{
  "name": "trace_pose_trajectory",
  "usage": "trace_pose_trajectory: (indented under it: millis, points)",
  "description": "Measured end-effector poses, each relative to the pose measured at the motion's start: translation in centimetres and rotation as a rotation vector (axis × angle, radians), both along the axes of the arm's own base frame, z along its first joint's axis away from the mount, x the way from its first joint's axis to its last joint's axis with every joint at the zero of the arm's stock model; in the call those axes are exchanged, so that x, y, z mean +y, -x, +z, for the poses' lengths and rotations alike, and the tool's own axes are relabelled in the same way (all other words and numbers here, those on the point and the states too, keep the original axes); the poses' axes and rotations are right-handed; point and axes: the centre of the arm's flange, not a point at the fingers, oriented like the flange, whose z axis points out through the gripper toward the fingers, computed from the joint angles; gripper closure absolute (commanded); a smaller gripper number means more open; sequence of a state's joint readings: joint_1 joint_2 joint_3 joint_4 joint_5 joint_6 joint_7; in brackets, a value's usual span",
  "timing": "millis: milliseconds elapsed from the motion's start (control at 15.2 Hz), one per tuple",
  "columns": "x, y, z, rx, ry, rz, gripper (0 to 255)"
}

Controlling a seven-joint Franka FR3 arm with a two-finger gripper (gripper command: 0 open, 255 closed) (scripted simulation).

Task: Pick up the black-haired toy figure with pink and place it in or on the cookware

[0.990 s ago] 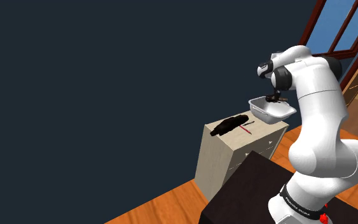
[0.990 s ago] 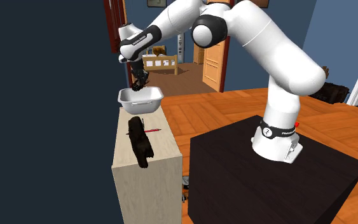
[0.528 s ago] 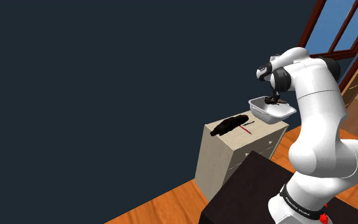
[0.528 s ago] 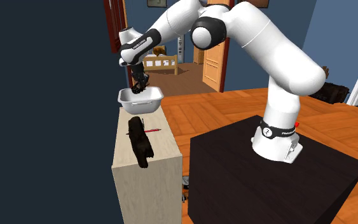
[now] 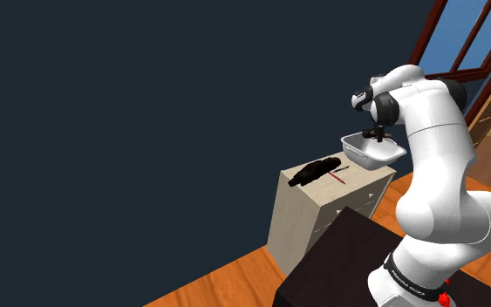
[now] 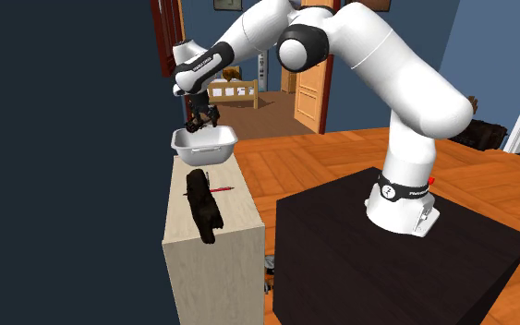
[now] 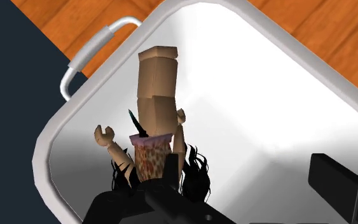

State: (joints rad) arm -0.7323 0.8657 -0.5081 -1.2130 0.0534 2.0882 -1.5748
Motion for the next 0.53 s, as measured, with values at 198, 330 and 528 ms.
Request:
trace_pose_trajectory:
  millis: [198,330,528]
  points:
    - [0.4,-0.4,1.7,0.0,0.0,0.0,0]
    - [0.8,-0.9,3.8,-0.001,0.002,0.0,0]
    - [1.0,-1.2,4.6,-0.001,0.001,0.0,0]
